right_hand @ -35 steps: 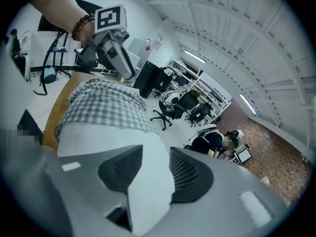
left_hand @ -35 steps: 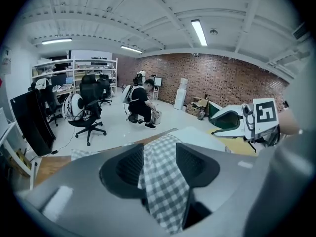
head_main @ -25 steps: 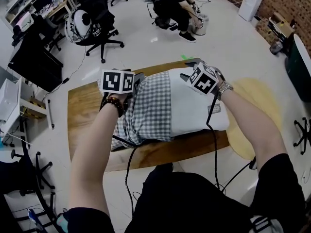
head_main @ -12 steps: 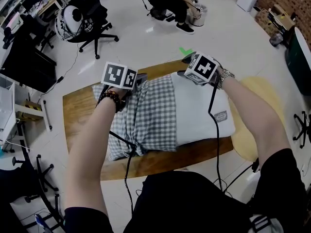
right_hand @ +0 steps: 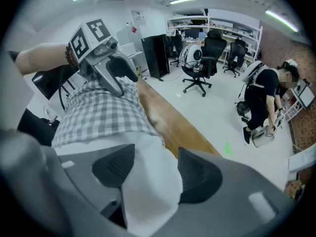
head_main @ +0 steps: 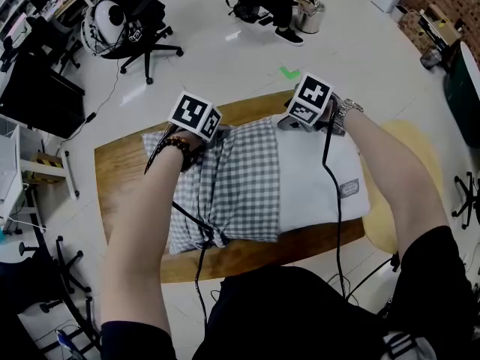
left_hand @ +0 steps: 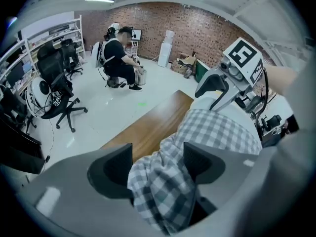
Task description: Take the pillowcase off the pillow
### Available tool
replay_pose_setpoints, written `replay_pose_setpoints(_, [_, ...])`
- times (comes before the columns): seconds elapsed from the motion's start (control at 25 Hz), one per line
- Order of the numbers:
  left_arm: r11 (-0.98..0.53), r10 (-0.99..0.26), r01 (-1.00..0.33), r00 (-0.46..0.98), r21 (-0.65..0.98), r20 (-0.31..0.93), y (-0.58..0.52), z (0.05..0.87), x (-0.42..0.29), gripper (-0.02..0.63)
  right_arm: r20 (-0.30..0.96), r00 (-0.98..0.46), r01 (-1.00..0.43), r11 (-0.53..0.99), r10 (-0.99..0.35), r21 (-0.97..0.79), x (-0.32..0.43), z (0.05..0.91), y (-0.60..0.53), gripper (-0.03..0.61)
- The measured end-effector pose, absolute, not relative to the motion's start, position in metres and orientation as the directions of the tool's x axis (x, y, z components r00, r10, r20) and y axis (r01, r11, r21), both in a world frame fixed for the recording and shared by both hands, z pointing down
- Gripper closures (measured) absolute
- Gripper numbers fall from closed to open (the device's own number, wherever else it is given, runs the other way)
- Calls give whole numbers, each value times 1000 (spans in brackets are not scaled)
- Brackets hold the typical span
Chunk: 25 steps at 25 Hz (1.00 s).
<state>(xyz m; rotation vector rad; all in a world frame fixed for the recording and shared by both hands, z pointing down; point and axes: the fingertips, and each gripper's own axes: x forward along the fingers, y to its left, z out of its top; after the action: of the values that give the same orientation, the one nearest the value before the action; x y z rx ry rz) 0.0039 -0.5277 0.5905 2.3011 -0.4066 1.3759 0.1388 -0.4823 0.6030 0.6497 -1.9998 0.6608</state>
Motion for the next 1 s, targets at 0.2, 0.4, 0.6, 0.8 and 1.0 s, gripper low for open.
replay_pose_setpoints(0.2, [-841, 29, -486, 397, 237, 917, -527, 620, -10, 337, 889, -453, -664, 691, -67, -286, 135, 634, -469, 308])
replay_pose_setpoints(0.4, [-857, 58, -466, 333, 218, 941, -519, 633, -11, 502, 898, -439, -660, 681, -7, -318, 131, 644, -459, 507])
replay_pose_setpoints(0.6, [-847, 17, -496, 336, 192, 942, -519, 623, -15, 588, 914, -401, -687, 680, -63, -255, 136, 634, -456, 562])
replay_pose_setpoints(0.8, [-792, -34, -578, 367, 199, 930, -525, 610, -30, 594, 919, -361, -720, 673, -156, -169, 151, 613, -454, 565])
replay_pose_setpoints(1.0, [-749, -88, -640, 356, 174, 930, -530, 601, -54, 595, 933, -281, -733, 677, -222, -60, 163, 596, -449, 565])
